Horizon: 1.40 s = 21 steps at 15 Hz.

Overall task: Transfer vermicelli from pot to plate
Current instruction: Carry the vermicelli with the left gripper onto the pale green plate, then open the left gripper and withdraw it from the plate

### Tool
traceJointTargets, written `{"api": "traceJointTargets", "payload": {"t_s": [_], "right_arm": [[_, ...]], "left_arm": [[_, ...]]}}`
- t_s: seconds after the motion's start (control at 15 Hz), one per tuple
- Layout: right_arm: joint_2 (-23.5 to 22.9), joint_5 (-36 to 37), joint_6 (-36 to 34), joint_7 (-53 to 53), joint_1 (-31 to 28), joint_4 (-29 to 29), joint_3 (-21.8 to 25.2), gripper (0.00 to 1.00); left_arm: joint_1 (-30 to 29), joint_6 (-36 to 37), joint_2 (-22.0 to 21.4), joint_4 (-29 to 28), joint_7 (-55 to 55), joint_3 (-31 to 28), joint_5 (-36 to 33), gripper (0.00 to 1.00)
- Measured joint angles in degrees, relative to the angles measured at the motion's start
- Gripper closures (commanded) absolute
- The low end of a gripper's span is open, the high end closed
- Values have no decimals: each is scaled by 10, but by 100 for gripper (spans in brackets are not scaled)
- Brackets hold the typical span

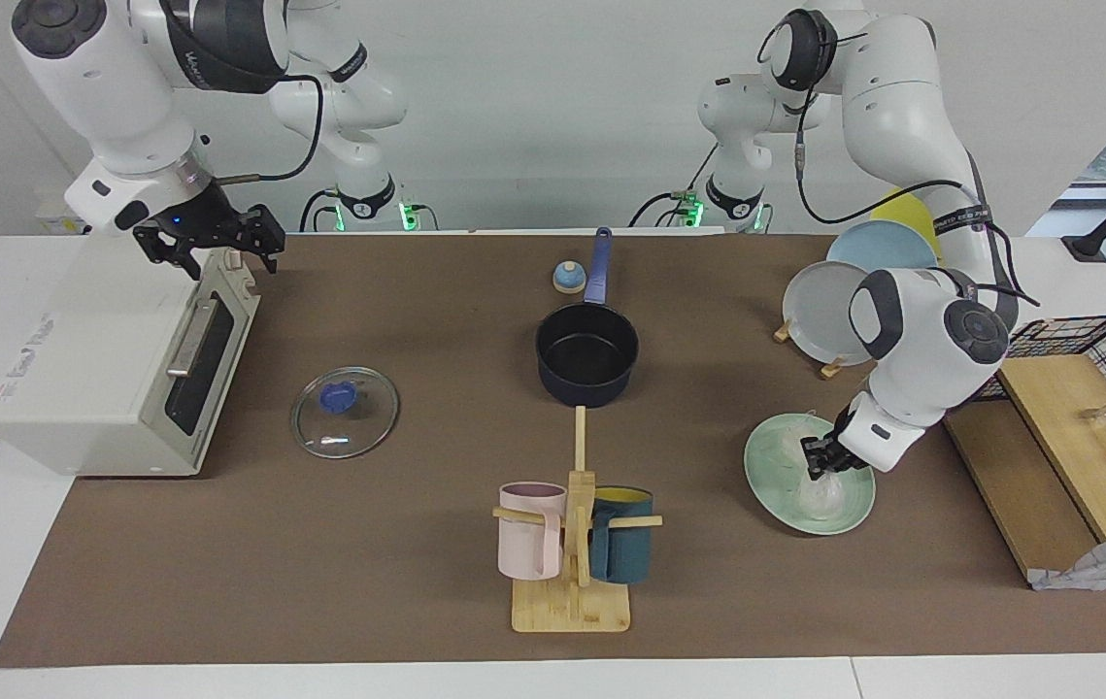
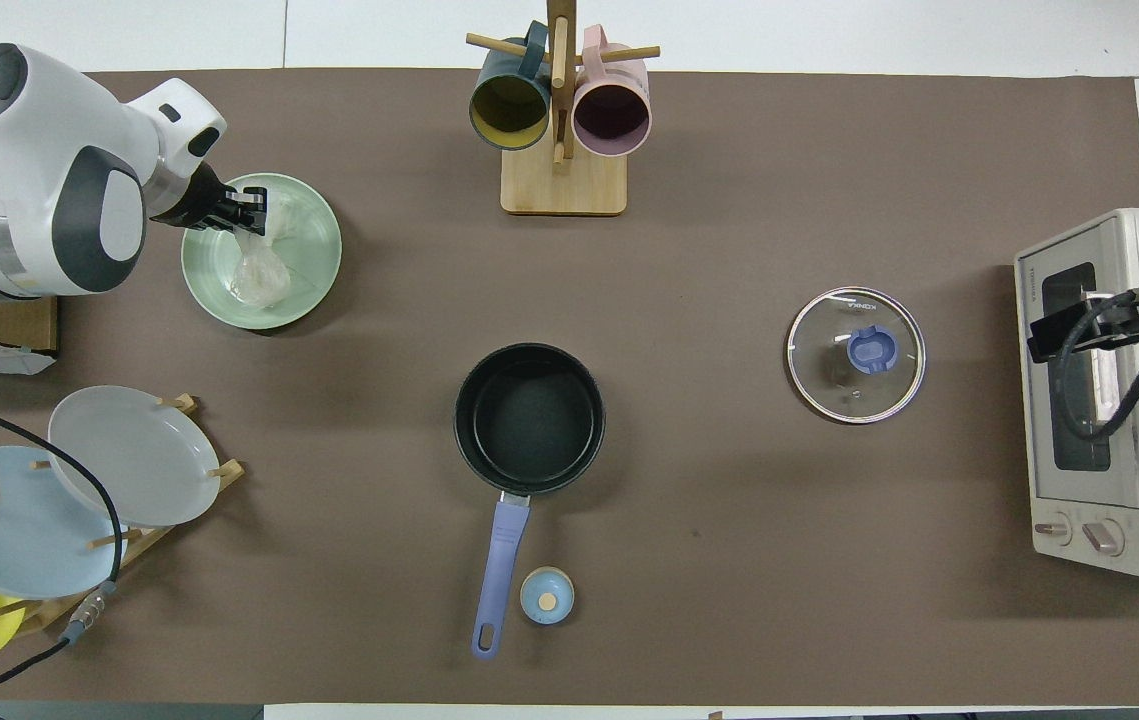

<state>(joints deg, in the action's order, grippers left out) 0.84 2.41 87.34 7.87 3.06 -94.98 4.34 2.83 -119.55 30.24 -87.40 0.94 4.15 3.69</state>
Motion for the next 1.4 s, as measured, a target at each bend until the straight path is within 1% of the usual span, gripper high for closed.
{"api": "traceJointTargets", "payload": {"t_s": [0.13, 0.27, 0.4, 0.6, 0.8, 0.93, 1.07, 1.27, 1.4], "right_arm": [[0, 2, 3, 0, 0, 2, 0, 0], [0, 2, 4, 0, 0, 5, 0, 0], [0, 2, 5, 0, 0, 6, 0, 0], [0, 2, 5, -1, -1, 7, 0, 0], [0, 2, 5, -1, -6, 8, 1, 0], [-1, 2, 5, -1, -9, 14, 2, 0], [-1, 2, 2, -1, -9, 19, 2, 0], [-2, 1, 1, -3, -9, 20, 1, 0], [-3, 0, 0, -7, -9, 20, 0, 0]], "left_arm": [[0, 3, -3, 1, -5, 0, 0, 0], [0, 16, -21, 3, -5, -1, 0, 0], [-1, 58, -64, 10, 1, -2, 0, 0], [-1, 174, -144, 29, 22, -5, 0, 0], [-1, 267, -219, 27, 34, -5, -1, 0], [-1, 299, -256, 11, 36, -5, -1, 0], [-1, 307, -280, -22, 40, -5, -1, 0], [-1, 307, -305, -87, 48, -4, -1, 0], [-1, 305, -313, -104, 49, -1, -11, 0]]}}
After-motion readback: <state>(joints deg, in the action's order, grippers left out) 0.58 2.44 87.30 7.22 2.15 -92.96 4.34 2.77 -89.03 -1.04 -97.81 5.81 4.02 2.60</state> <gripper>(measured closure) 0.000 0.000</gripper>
